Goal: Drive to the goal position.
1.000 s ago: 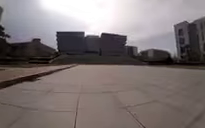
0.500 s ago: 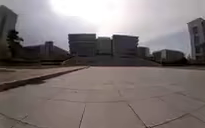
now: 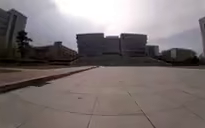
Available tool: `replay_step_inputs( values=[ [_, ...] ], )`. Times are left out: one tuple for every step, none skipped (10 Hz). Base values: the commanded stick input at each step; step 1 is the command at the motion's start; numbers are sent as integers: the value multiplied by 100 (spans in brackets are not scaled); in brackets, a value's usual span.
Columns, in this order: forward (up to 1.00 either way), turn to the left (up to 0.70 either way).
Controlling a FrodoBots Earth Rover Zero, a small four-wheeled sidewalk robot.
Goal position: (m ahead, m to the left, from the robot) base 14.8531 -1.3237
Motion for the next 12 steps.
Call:
replay_step_inputs(
  values=[
    [100,0],
    [100,0],
    [100,0],
    [100,0],
    [100,0],
    [100,0],
    [100,0],
    [100,0],
    [100,0],
    [100,0],
    [100,0],
    [100,0]
  ],
)
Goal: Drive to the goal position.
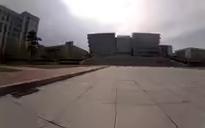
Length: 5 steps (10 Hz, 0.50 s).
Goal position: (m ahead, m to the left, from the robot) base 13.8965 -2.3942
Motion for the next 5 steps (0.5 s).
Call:
replay_step_inputs(
  values=[
    [100,0],
    [100,0],
    [100,0],
    [100,0],
    [100,0]
  ],
)
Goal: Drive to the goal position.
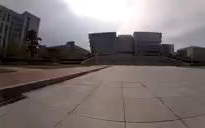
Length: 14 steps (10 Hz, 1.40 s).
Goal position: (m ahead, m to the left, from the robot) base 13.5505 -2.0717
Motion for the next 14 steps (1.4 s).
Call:
replay_step_inputs(
  values=[
    [100,0],
    [100,-1],
    [100,-15],
    [100,-27],
    [100,-27],
    [100,-27],
    [100,-27],
    [100,-27],
    [100,-27],
    [100,-27],
    [100,-27],
    [100,-27],
    [100,-27],
    [100,0]
  ],
)
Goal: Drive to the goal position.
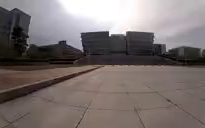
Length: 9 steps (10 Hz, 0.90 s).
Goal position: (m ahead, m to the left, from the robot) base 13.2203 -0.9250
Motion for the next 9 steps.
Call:
replay_step_inputs(
  values=[
    [100,-1],
    [100,-11],
    [100,-21],
    [100,-27],
    [100,-27],
    [100,0],
    [100,0],
    [100,0],
    [100,0]
  ],
)
